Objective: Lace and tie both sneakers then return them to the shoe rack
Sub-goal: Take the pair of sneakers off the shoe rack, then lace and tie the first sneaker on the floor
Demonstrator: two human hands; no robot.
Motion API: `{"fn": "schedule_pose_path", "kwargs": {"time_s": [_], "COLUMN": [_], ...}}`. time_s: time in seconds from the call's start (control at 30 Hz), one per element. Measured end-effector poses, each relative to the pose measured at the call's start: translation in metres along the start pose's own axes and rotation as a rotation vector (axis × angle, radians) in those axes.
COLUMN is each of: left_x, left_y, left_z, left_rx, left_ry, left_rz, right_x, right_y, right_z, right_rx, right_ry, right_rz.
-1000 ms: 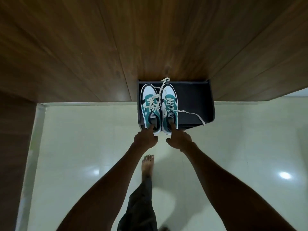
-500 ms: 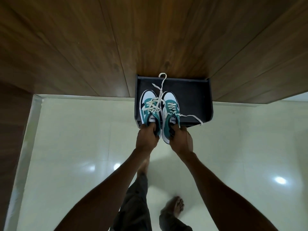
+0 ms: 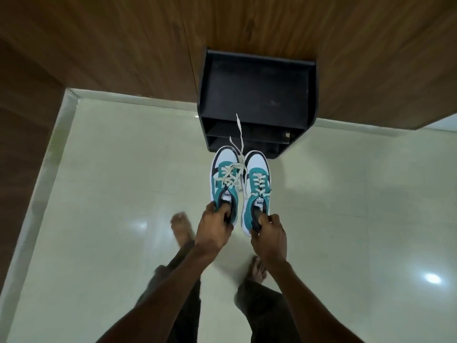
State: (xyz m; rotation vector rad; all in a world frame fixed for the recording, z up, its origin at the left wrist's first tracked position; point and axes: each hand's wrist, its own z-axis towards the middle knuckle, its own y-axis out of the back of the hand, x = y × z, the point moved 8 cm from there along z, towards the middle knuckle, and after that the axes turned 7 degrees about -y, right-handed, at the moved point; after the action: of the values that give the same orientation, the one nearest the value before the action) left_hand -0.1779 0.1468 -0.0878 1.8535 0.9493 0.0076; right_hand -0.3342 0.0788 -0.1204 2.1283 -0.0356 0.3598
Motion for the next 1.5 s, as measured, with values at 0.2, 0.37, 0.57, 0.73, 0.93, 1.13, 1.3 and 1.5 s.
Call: {"fn": "schedule_pose_path", "kwargs": {"time_s": [0.2, 0.37, 0.57, 0.73, 0.93, 1.13, 1.3, 1.5], "left_x": [0.075, 0.148, 0.208, 0.217, 0.224, 0.226, 0.222, 0.247], "left_y": [-0.130, -0.229, -0.324, -0.339, -0.332, -0.305, -0.309, -0.299], "left_z": [0.057, 0.160, 0.268, 0.290, 0.300, 0.305, 0.293, 0.317], "left_rx": [0.021, -0.069, -0.233, -0.413, -0.365, -0.147, 0.179, -0.236], "left_ry": [-0.046, -0.169, -0.316, -0.435, -0.494, -0.480, -0.436, -0.346], "left_rz": [-0.214, -0.193, -0.246, -0.171, -0.186, -0.280, -0.265, -0.675], "right_x": [-0.034, -0.045, -0.062, -0.069, -0.062, -0.048, -0.030, -0.015], "right_y": [-0.128, -0.254, -0.363, -0.374, -0.368, -0.342, -0.303, -0.303], "right_z": [0.049, 0.145, 0.255, 0.269, 0.272, 0.266, 0.261, 0.282], "right_rx": [-0.025, -0.132, -0.320, -0.526, -0.479, -0.178, -0.230, -0.422], "right_ry": [-0.044, -0.069, -0.078, 0.041, 0.058, -0.070, -0.034, 0.099], "right_rz": [0.083, 0.146, 0.188, 0.173, 0.075, 0.053, -0.024, 0.109]}}
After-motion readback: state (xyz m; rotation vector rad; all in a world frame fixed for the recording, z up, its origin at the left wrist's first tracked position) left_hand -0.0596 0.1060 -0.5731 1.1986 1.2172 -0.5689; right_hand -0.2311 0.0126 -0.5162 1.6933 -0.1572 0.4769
